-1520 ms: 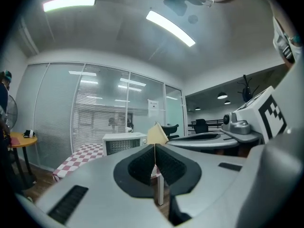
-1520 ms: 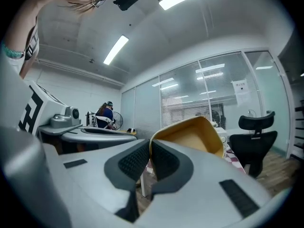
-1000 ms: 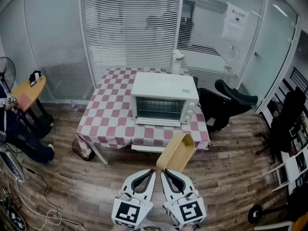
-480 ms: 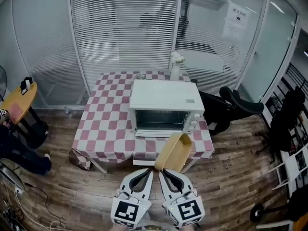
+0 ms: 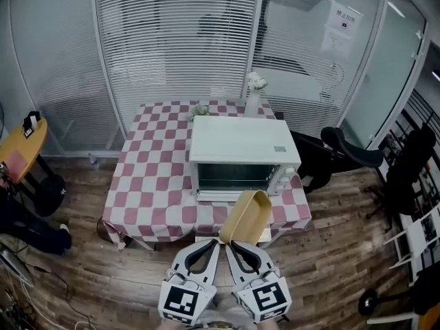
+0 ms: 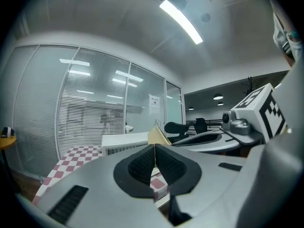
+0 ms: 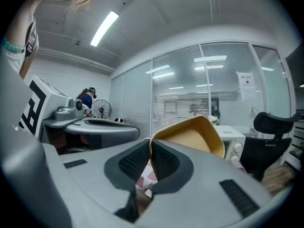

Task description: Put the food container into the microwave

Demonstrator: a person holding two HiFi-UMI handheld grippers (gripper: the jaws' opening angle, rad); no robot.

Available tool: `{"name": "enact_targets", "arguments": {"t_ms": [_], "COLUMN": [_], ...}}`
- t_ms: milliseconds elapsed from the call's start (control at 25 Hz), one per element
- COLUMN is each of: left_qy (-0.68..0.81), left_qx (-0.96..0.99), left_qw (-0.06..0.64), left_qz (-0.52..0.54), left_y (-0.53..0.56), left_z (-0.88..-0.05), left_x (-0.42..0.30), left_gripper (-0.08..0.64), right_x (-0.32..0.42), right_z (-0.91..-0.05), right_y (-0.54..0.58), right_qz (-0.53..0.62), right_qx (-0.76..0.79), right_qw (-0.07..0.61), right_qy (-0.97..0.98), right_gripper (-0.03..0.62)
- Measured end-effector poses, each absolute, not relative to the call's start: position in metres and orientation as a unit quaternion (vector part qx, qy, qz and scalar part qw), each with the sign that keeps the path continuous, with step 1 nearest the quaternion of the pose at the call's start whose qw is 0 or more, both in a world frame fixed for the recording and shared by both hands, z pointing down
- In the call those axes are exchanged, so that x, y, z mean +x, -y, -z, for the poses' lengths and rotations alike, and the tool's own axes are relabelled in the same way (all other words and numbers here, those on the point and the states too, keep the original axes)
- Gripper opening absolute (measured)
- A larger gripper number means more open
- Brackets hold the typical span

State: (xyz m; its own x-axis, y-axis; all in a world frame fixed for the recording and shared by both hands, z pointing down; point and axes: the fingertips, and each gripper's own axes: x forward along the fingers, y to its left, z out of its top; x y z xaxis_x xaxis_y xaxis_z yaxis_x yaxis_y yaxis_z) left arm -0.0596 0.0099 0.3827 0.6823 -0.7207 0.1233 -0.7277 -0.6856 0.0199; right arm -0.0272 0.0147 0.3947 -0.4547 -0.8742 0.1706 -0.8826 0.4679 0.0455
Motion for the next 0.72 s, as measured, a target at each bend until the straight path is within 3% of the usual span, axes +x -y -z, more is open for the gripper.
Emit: {"name": "enact_targets", "arguments": {"t_ms": [720], "left_qy": [0.424], "left_qx": [0.903], "left_qw": [0.044], "left_qz": [-0.059], "left_y": [0.088], "left_z": [-0.386], "left_x": [-0.034], "left_gripper": [0.014], "right_x": [-0.001], "right_z": [-0.409], "right_y": [0.077], "right_qz": [-0.056], "right_qx": [0.488], "right_qw": [0.088], "right_qy": [0.866], "right_gripper": [0.009]}}
